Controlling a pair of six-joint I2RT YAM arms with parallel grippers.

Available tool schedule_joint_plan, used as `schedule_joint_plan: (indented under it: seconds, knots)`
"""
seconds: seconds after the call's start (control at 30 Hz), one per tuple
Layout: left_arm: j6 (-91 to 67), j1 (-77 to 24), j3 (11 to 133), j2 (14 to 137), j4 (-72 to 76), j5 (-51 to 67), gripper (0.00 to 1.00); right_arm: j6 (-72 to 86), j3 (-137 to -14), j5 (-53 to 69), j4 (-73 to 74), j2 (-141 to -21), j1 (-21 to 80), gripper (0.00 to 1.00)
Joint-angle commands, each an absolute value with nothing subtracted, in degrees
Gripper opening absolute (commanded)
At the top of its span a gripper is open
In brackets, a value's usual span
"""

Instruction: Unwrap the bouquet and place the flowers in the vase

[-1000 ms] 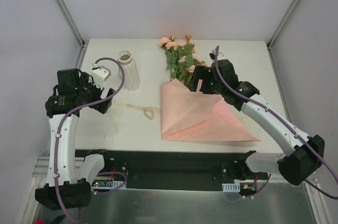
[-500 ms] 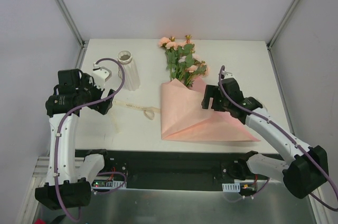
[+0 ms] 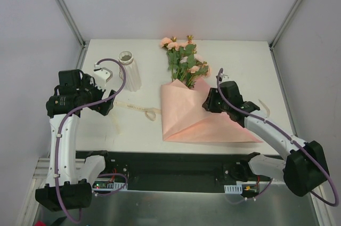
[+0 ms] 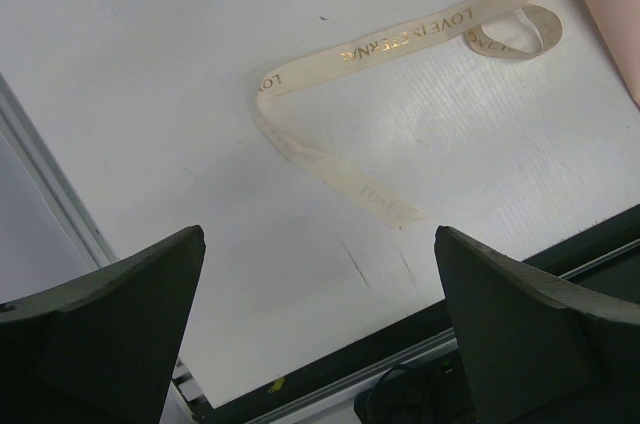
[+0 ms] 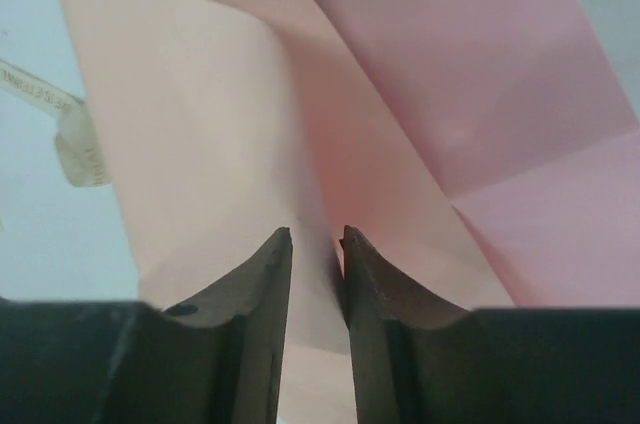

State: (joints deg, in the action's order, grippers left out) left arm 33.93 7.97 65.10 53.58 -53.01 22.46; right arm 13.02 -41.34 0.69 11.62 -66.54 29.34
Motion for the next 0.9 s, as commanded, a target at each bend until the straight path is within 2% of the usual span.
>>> schedule_joint_plan:
  seconds: [0.0, 0.03, 0.07, 0.23, 0.37, 0.6, 0.7, 0.73, 0.77, 0.8, 0.87]
  knots:
    - [34.3, 8.1, 65.3, 52.9, -53.7, 23.3, 0.99, 12.8, -42.1, 6.1, 4.2, -62.4, 29.4, 0.21]
    - [34.1, 8.1, 65.5, 53.0, -53.7, 23.5, 0.99, 12.7, -42.5, 6.2, 4.6, -62.2, 29.4, 0.11]
    - [33.8, 8.1, 65.7, 53.1, -53.7, 23.6, 0.99, 12.6, -43.3, 6.4, 5.0, -62.2, 29.6, 0.08]
    - [32.5, 8.2, 66.7, 53.6, -53.6, 24.4, 0.99, 12.5, -49.5, 8.2, 5.3, -65.6, 33.9, 0.01]
    - [30.1, 8.1, 67.8, 53.2, -53.6, 24.6, 0.99, 11.3, -58.2, 7.7, 5.5, -72.4, 41.2, 0.01]
    - [24.3, 8.2, 72.2, 53.2, -53.9, 19.2, 0.99, 10.8, -77.2, 10.3, 6.7, -91.8, 52.5, 0.03]
    - [23.4, 8.2, 74.7, 52.8, -54.0, 14.6, 0.99, 11.0, -86.6, 12.2, 8.3, -100.0, 55.5, 0.11]
    - [23.3, 8.1, 75.2, 52.6, -54.1, 13.6, 0.99, 11.0, -88.7, 12.7, 8.7, -101.9, 56.3, 0.27]
    - [23.3, 8.2, 75.8, 52.6, -54.2, 11.9, 0.99, 11.3, -93.2, 13.4, 9.2, -103.9, 57.4, 0.37]
    - [23.3, 8.2, 76.8, 52.4, -54.4, 11.2, 0.99, 12.0, -95.1, 14.1, 9.6, -107.1, 58.0, 0.55]
    - [24.1, 8.2, 77.6, 51.4, -55.3, 10.2, 0.99, 12.5, -99.3, 15.0, 10.5, -111.3, 59.1, 0.71]
